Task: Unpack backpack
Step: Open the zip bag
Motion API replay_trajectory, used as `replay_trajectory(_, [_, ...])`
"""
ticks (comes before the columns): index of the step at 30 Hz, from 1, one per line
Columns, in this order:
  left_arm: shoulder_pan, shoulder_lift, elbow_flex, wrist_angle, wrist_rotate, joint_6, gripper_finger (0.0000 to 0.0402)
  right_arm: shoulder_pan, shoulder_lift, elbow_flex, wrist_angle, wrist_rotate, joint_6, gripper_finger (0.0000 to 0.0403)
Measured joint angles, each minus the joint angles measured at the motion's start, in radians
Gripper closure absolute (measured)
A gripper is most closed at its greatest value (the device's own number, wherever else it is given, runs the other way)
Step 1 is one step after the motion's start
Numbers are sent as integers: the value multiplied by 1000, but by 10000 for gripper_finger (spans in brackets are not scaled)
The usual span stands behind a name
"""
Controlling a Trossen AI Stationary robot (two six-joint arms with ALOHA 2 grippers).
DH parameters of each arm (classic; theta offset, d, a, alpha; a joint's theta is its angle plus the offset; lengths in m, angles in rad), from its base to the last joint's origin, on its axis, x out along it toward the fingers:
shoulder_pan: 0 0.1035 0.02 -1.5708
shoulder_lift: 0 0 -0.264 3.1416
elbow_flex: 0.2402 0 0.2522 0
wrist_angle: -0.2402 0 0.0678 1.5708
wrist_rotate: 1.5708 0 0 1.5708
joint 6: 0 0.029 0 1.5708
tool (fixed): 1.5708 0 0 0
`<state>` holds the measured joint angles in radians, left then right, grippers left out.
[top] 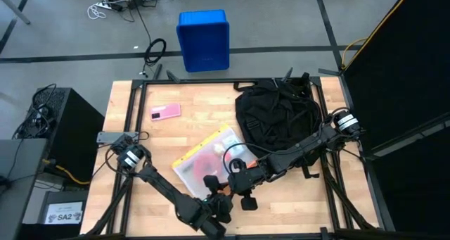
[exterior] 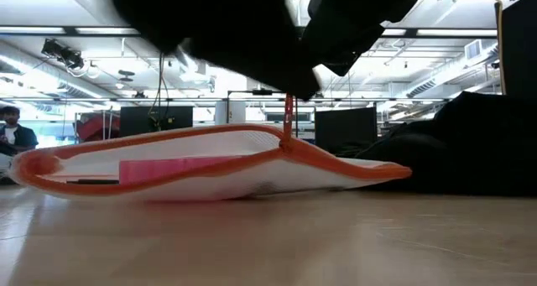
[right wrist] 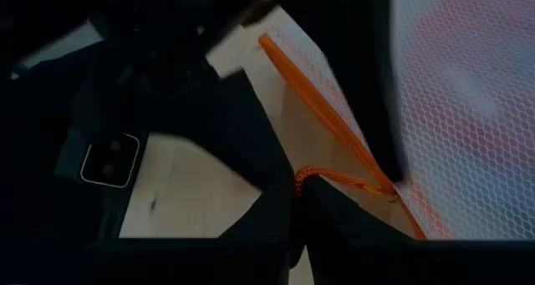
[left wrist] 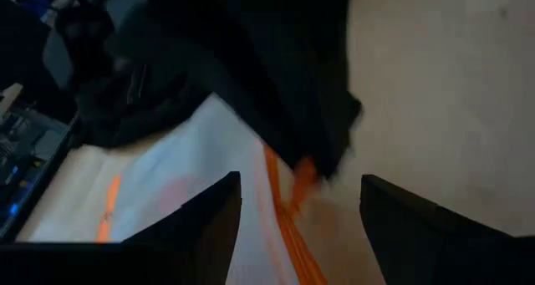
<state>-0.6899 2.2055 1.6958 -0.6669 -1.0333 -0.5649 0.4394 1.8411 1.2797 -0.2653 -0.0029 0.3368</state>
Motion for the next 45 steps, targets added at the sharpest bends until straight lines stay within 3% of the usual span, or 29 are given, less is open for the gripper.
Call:
replay_trajectory(5, [2, 0, 0, 26, 14, 44, 228, 2, -1, 1, 1, 0, 1, 403])
replay_trajectory(11, [22, 0, 0, 18, 67, 64, 381, 2, -1, 1, 2, 0, -15, 403])
replay_trajectory(17, [18, 0, 0, -5, 68, 88, 401, 7, -3, 2, -18, -101, -67, 390])
replay_trajectory(22, [1, 0, 0, -99, 60, 31, 402, 39, -12, 3, -80, -121, -99, 332])
replay_trajectory(25, [-14, 0, 18, -190, 42, -28, 402, 70, -14, 3, -140, -2, -148, 284])
replay_trajectory(30, [-38, 0, 81, -337, -6, -101, 402, 148, 6, -7, -150, 433, -299, 220])
replay_trajectory(33, [-43, 0, 118, -379, -17, -105, 402, 179, 25, -19, -92, 607, -381, 197])
replay_trajectory(39, [-43, 0, 174, -414, -58, -69, 402, 167, 88, -19, 51, 715, -456, 187])
replay_trajectory(45, [-40, -2, 229, -454, -74, -46, 402, 119, 150, -21, 94, 805, -463, 223])
